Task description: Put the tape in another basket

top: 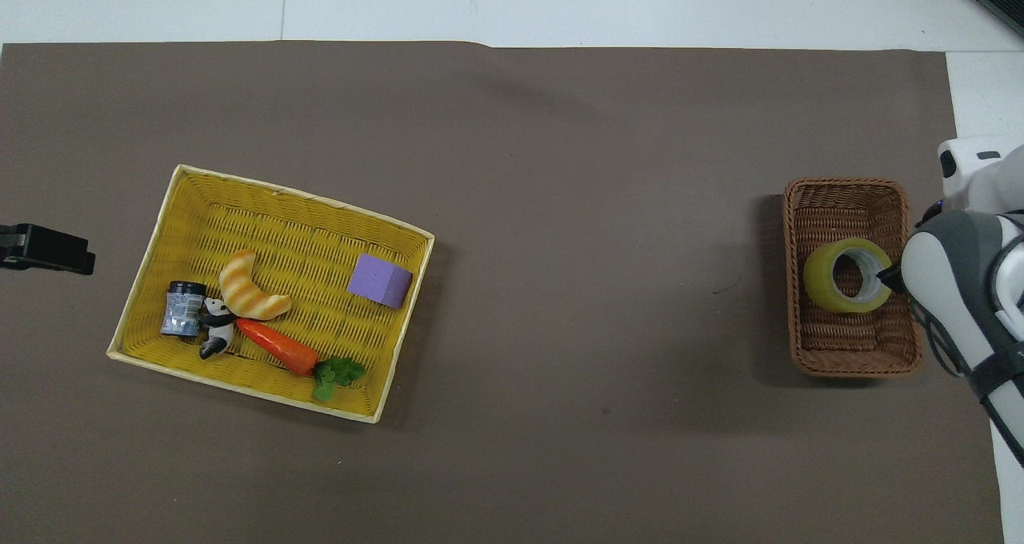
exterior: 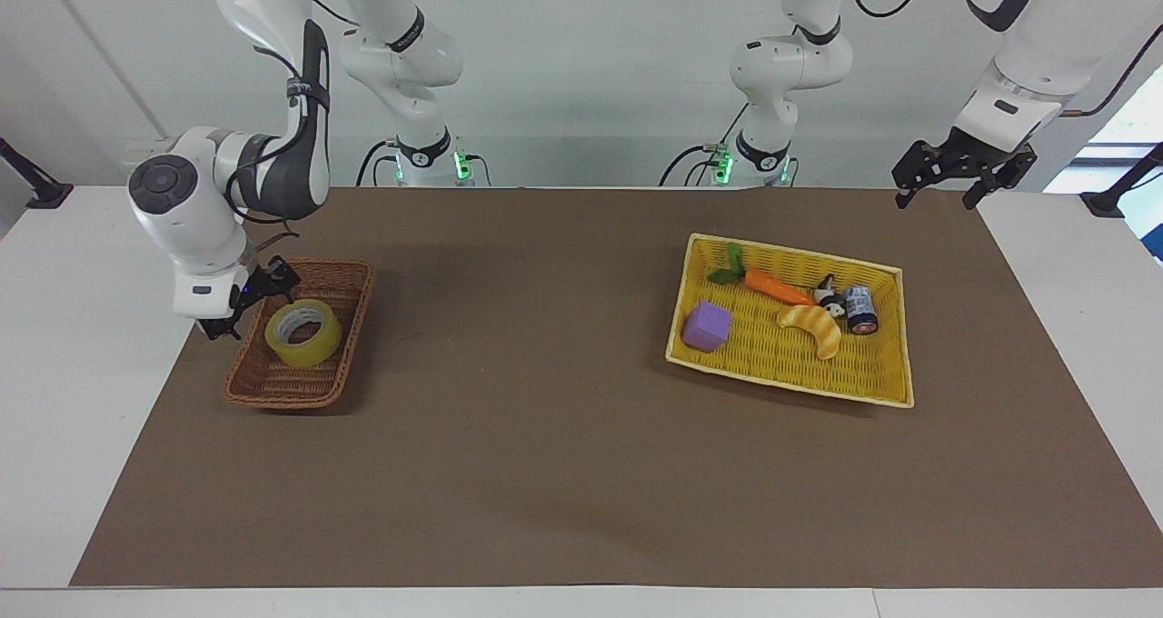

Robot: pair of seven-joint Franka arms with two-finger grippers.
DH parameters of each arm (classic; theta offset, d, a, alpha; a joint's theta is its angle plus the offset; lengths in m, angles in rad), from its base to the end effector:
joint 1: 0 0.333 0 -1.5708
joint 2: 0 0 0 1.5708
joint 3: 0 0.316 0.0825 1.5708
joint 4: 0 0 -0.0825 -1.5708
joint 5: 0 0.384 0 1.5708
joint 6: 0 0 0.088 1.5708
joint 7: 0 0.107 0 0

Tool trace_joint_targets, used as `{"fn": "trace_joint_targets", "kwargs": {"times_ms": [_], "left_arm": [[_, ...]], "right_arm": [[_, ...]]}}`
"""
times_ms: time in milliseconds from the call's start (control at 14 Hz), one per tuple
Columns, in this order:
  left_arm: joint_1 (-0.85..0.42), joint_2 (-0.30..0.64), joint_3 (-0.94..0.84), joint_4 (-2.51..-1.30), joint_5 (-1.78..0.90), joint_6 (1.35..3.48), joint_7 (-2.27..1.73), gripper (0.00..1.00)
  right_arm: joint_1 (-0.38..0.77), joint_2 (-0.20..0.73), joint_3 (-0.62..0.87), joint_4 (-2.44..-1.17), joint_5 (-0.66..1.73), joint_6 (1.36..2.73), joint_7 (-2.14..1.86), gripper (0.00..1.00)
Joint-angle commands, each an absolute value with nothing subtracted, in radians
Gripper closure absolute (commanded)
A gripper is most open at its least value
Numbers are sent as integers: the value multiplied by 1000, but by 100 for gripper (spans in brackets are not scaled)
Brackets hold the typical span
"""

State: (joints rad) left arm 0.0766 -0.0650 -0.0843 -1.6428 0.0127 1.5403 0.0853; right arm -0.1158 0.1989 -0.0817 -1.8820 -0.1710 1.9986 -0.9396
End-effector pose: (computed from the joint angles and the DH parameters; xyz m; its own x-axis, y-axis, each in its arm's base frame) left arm 0.5303 -0.0042 0.6232 0.9950 -0.0921 -0.0391 -0.0927 -0.9956 -0.0149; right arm 0.5848 -0.1255 0.3984 0.6719 0.7173 -0.1847 0.7329 -0.6798 0.0260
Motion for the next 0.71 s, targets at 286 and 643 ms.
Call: {"fn": "trace_joint_targets", "kwargs": {"times_ms": [286, 643], "left_arm": [[89, -94, -94, -1680, -3, 1566, 78, 0], [89, -94, -94, -1680, -3, 1566, 78, 0]], "right_arm": [[-121, 149, 102, -1894, -173, 1813, -489, 0], [-123, 109, 230, -1841, -172, 1783, -42, 0]]}}
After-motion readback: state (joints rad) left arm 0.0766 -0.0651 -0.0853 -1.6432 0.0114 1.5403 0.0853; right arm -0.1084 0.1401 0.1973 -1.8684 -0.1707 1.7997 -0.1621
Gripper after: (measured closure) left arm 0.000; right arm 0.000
